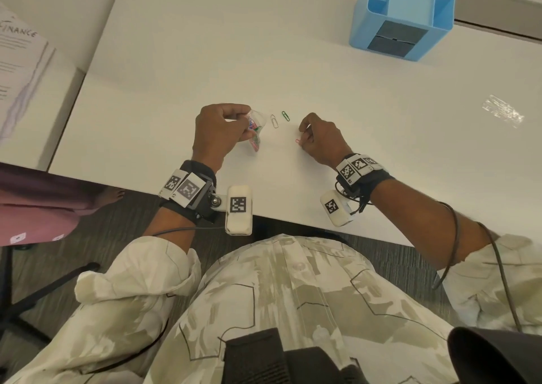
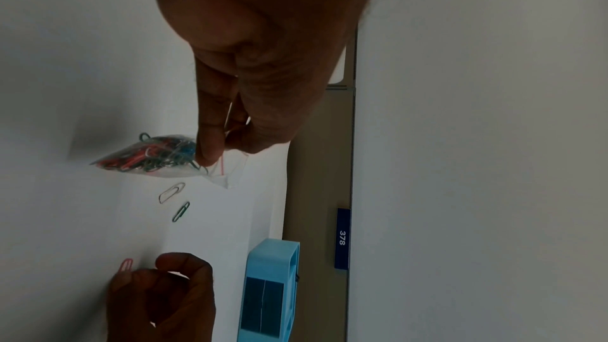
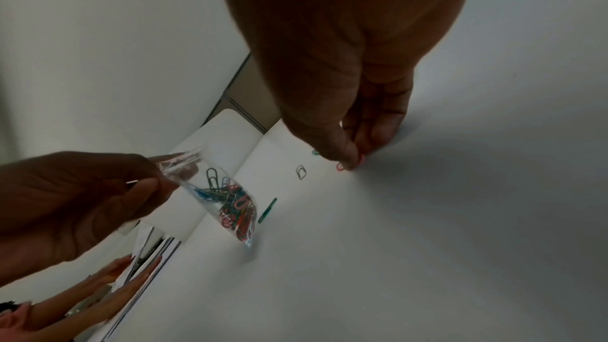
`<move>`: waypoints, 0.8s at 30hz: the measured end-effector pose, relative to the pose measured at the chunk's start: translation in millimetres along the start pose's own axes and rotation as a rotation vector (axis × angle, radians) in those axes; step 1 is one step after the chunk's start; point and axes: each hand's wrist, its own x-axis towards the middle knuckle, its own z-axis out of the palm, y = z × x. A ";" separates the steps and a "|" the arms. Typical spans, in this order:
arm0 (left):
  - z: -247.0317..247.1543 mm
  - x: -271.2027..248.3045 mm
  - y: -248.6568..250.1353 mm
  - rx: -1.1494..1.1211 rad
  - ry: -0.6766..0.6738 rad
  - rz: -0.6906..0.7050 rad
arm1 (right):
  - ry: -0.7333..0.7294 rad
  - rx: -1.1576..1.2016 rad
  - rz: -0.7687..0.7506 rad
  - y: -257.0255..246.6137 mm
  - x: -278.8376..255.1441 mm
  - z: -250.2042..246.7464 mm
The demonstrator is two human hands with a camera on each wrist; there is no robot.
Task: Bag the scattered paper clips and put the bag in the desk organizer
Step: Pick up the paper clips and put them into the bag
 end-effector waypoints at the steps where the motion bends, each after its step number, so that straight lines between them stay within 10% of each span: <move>1: -1.4 0.2 -0.1 0.000 0.005 -0.002 | -0.018 -0.021 -0.012 -1.6 1.2 0.5; 24: -33.5 0.6 -8.2 -0.002 0.071 -0.029 | 0.127 0.014 -0.045 -34.5 61.4 11.1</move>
